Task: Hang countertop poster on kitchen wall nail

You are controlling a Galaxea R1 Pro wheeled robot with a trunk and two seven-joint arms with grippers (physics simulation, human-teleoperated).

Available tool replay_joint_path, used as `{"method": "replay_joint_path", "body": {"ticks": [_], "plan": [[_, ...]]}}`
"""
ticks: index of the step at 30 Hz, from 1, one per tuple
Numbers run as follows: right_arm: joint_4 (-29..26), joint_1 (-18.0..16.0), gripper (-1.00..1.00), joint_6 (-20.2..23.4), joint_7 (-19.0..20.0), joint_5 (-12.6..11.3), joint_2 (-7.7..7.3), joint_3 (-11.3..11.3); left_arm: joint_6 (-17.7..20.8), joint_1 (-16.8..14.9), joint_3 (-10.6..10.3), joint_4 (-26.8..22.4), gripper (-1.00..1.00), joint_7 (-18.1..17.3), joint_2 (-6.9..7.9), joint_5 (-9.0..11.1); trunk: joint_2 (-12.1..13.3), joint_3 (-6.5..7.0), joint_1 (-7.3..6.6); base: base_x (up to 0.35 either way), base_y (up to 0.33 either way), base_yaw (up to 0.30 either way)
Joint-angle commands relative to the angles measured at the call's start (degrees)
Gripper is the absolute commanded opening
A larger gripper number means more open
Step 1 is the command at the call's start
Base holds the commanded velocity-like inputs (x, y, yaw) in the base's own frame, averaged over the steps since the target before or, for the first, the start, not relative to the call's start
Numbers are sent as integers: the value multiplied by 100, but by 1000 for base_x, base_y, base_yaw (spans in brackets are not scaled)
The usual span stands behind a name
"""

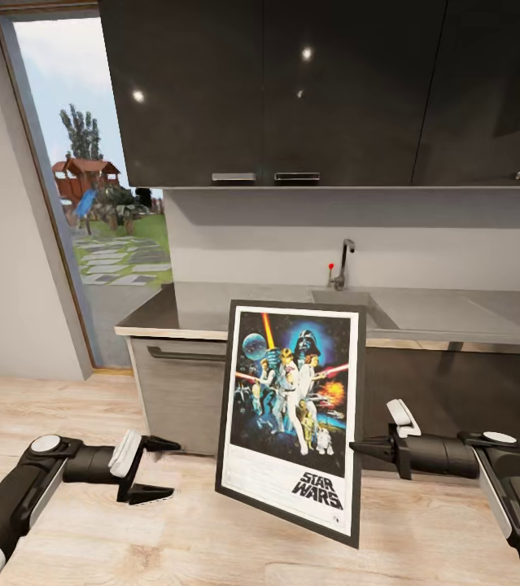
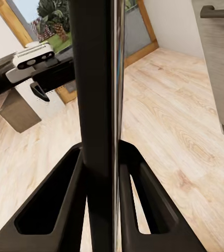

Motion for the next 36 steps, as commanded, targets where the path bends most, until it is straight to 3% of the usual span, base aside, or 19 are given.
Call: {"method": "replay_joint_path", "body": {"ticks": [1,4,7,10,14,18,22,24,25,27,28,32,34,36], "plan": [[1,-4,-100,75,27,-12,-1,0,42,-4,4,7,100,-8,102,29,-4,-7,0,0,0,0],[0,-4,-100,75,27,-12,-1,-2,37,-4,31,73,100,-8,260,34,-4,-7,0,0,0,0],[1,-4,-100,75,27,-12,-1,-6,21,-4,41,224,100,-8,326,94,-4,-7,0,0,0,0],[-4,2,-100,57,30,-12,-5,-14,-78,-4,50,748,100,-8,373,329,-4,-7,0,0,0,0],[-3,6,-100,-332,44,-12,-15,-27,-990,-4,61,2208,100,-8,392,985,-4,-7,0,0,0,0],[-1,21,-100,-423,50,-12,-24,-31,-1387,-4,63,3051,100,-8,391,1404,-4,-7,0,0,0,0],[-11,53,-100,-479,57,-12,-43,-42,-2213,-4,58,4499,100,-8,387,2246,-4,-7,0,0,0,0],[-13,64,-100,-492,62,-12,-49,-43,-2435,-2,60,4778,100,-8,387,2506,-4,-7,0,0,0,0],[-13,71,-100,-513,65,-12,-56,-43,-2594,44,61,4954,100,-8,387,2750,-4,-7,0,0,0,0],[-14,79,-100,-564,67,-10,-64,-44,-2696,187,60,5066,100,-8,387,2976,-4,-7,0,0,0,0],[-16,87,-100,-663,73,-6,-81,-51,-2807,484,57,5179,100,-8,377,3342,-4,-7,0,0,0,0],[-17,121,-100,-771,78,-4,-138,-66,-2865,721,59,5243,100,-8,371,3621,-4,-7,0,0,0,0],[7,227,-100,-940,79,3,-232,-79,-2866,1215,59,5262,100,566,369,3742,-4,-12,0,0,0,0],[9,229,-100,-945,79,1,-252,-79,-2867,1228,60,5260,100,584,372,3745,36,-7,-22,0,0,0]]}}
